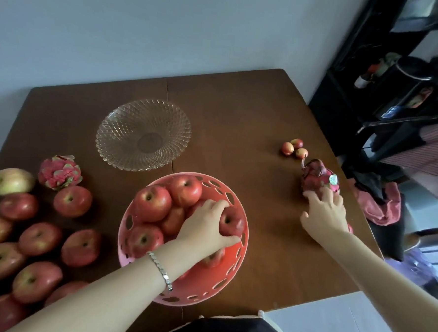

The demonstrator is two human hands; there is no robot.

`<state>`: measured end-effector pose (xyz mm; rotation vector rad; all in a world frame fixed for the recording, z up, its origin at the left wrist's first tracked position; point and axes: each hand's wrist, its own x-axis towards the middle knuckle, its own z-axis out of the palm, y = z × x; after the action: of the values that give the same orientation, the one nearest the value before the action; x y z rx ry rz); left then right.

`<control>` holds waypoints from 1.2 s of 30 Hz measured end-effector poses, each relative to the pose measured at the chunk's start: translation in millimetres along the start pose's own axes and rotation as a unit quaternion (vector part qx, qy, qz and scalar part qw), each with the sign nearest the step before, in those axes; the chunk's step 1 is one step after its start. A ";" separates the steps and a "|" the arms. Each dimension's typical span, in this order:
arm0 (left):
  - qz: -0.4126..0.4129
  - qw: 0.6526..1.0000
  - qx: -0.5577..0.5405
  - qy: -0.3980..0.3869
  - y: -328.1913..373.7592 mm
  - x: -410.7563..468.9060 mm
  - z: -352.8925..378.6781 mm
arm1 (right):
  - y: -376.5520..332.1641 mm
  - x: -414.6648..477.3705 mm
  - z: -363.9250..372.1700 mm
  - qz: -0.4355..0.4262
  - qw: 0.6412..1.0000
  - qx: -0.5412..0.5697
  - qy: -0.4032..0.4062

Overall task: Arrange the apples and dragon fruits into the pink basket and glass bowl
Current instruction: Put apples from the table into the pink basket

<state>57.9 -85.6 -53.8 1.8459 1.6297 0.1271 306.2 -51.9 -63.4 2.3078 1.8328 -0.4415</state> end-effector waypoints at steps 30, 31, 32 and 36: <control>0.021 0.997 -0.059 0.043 -8.7 -17.2 20.4 | -64.5 -30.4 -27.7 -0.002 0.639 0.707 -0.303; 0.023 0.997 -0.056 0.044 -8.2 -17.8 21.5 | -66.9 -28.2 -31.4 -0.002 0.666 0.689 -0.285; 0.025 0.997 -0.053 0.045 -8.4 -18.7 22.2 | -70.6 -25.9 -34.8 -0.007 0.685 0.676 -0.270; 0.027 0.997 -0.048 0.054 -8.8 -19.7 22.8 | -86.5 -16.3 -44.8 -0.030 0.746 0.631 -0.211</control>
<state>57.1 -112.9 -69.3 1.8382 1.6158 0.3279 224.8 -32.9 -10.9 2.2725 1.4579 -2.6092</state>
